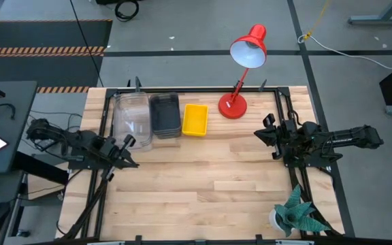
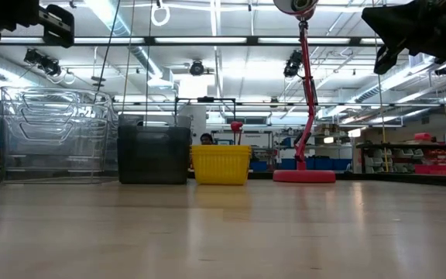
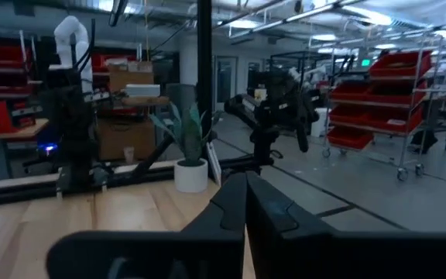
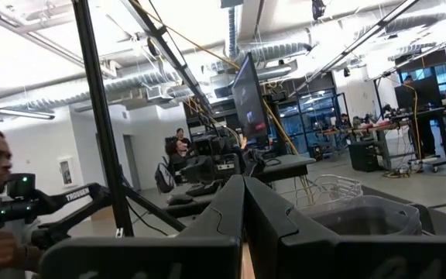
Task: Stack baskets by color
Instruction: Return to Home Position
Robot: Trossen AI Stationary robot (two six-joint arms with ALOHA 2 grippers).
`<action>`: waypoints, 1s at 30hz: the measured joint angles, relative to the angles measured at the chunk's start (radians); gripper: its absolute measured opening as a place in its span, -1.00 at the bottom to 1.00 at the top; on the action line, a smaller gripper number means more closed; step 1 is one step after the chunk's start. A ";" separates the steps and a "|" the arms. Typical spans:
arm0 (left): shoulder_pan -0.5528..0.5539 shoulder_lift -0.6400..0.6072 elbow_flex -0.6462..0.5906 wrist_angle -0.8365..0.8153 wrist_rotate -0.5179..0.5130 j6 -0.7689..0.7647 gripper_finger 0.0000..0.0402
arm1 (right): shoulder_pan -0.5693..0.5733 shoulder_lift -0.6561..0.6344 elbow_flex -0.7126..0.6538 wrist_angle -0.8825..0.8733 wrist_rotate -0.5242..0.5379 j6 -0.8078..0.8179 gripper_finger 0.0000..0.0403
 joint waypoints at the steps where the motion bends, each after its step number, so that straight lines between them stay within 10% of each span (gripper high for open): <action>1: 0.000 -0.021 0.000 -0.010 0.006 0.000 -0.98 | 0.000 0.000 0.000 0.000 0.000 0.000 -0.93; 30: -0.001 -0.090 0.000 -0.007 0.004 -0.316 -0.80 | 0.000 0.000 0.000 0.000 0.000 0.000 -0.93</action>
